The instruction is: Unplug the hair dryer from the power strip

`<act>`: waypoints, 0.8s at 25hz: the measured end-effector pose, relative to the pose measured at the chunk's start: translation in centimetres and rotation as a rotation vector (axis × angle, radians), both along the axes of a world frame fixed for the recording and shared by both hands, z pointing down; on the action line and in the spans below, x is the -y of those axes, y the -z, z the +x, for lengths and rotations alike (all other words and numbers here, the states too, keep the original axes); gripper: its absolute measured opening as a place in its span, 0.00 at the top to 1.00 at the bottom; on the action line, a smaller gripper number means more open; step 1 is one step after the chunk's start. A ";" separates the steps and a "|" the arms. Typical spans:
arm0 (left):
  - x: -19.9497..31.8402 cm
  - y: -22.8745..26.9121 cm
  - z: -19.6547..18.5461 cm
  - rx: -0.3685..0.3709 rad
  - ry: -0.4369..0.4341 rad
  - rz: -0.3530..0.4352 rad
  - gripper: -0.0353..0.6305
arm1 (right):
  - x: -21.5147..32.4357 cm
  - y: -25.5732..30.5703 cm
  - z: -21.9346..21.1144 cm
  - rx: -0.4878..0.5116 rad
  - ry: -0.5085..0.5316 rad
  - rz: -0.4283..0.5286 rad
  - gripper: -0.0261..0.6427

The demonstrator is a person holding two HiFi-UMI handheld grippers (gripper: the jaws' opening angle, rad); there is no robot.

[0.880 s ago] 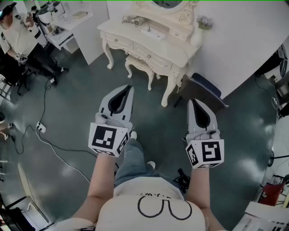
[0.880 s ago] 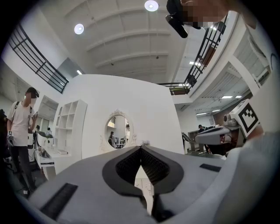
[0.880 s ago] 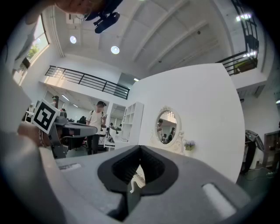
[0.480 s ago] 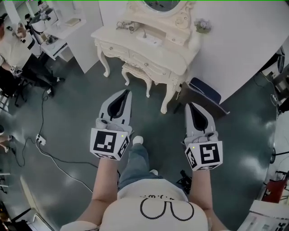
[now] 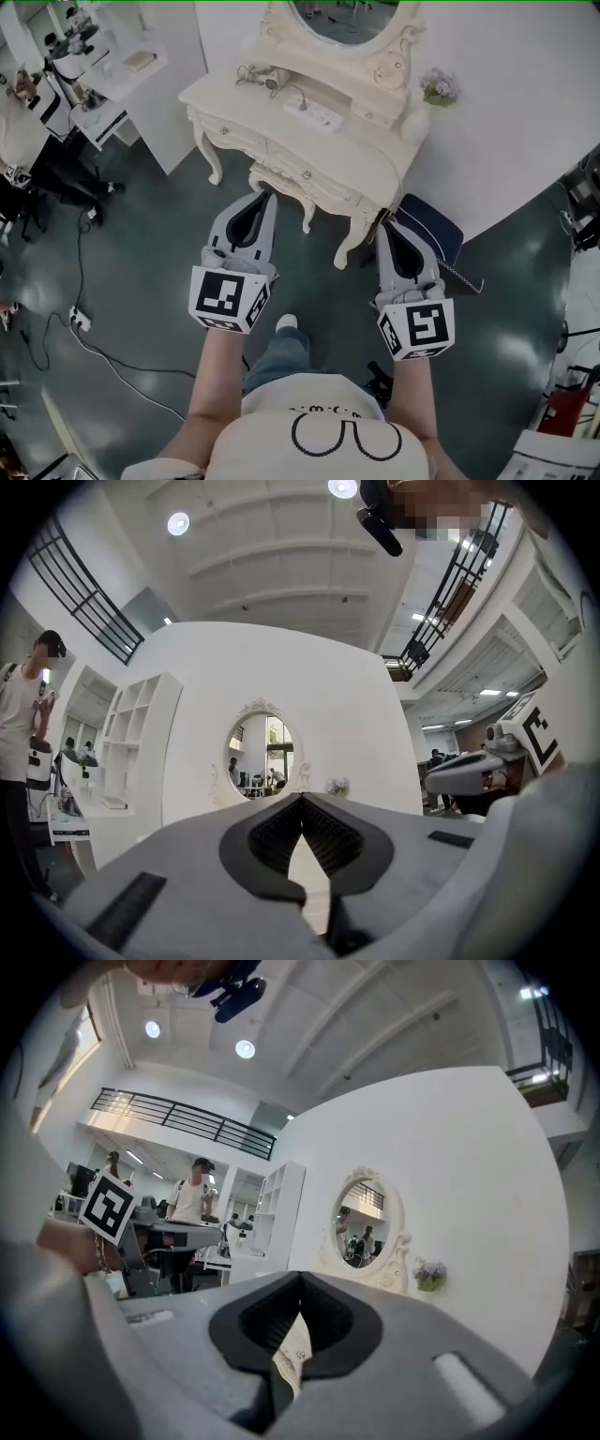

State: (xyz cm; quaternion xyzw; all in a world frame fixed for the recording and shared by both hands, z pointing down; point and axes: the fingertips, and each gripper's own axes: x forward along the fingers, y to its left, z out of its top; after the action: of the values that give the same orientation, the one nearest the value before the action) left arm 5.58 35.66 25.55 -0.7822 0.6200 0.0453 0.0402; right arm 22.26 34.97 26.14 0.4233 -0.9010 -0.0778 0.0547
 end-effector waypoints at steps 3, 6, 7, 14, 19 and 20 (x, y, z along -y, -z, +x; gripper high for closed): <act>4.3 0.2 -2.1 0.005 -0.015 -0.007 0.95 | 4.2 -0.1 -2.1 0.009 -0.015 -0.018 0.96; 8.5 -0.1 -4.2 0.013 -0.027 -0.019 0.95 | 8.3 -0.5 -3.8 0.029 -0.040 -0.037 0.96; 9.6 -0.3 -4.9 0.014 -0.031 -0.025 0.95 | 9.4 -0.6 -4.4 0.034 -0.046 -0.041 0.96; 15.4 -1.4 -8.1 0.001 -0.050 -0.053 0.95 | 14.8 -1.7 -7.9 0.015 -0.048 -0.065 0.96; 18.3 -2.4 -9.1 -0.011 -0.050 -0.071 0.95 | 18.4 -2.2 -8.8 0.021 -0.047 -0.077 0.96; 18.9 -2.6 -9.4 -0.013 -0.049 -0.075 0.95 | 19.2 -2.3 -9.0 0.023 -0.044 -0.077 0.96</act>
State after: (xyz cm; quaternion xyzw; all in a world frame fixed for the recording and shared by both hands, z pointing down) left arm -3.79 16.77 28.13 -0.7978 0.6022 0.0282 0.0059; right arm 13.21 15.79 28.47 0.4415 -0.8943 -0.0367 0.0622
